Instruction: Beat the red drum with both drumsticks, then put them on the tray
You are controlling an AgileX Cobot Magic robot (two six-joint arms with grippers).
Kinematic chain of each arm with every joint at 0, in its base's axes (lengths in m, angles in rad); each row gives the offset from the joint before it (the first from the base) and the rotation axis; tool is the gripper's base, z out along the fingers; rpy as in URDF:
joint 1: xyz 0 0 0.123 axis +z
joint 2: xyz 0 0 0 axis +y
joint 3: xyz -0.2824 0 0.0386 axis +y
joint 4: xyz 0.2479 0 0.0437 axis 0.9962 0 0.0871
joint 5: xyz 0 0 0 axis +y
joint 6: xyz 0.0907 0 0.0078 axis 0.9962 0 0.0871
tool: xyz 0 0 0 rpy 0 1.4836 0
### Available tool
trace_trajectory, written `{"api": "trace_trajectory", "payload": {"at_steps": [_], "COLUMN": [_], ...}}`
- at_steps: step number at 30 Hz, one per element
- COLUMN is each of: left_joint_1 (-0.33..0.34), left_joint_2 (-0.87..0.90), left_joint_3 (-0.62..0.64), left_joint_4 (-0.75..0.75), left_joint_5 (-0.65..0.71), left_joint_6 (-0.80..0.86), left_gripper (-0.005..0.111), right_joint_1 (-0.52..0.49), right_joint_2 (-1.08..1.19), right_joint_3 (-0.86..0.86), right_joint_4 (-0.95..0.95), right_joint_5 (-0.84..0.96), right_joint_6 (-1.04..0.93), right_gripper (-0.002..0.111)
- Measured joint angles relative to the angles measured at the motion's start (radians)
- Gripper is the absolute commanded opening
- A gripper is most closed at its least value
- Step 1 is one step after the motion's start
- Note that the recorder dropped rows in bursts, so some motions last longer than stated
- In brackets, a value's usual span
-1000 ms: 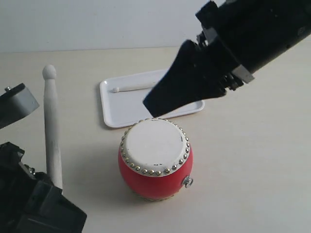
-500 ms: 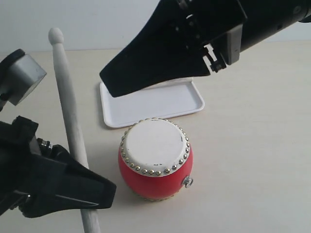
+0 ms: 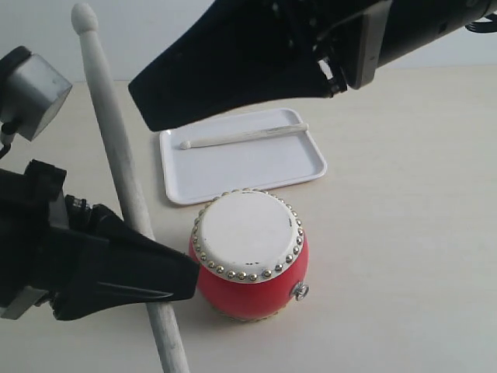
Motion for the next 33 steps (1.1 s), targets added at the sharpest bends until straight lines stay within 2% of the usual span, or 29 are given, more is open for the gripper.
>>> {"api": "trace_trajectory", "payload": {"at_steps": [13,33], "left_joint_1": [0.000,0.000], "left_joint_2": [0.000,0.000], "left_joint_3": [0.000,0.000], "left_joint_4": [-0.084,-0.096], "left_joint_5": [-0.012,-0.023], "left_joint_6": [0.070,0.079], "left_gripper": [0.000,0.000], "right_joint_1": [0.000,0.000], "right_joint_2": [0.000,0.041], "right_joint_3": [0.000,0.000], "right_joint_4": [0.000,0.025], "right_joint_5": [0.000,0.000], "right_joint_6": [-0.006,-0.019], "right_gripper": [0.078,0.078]}}
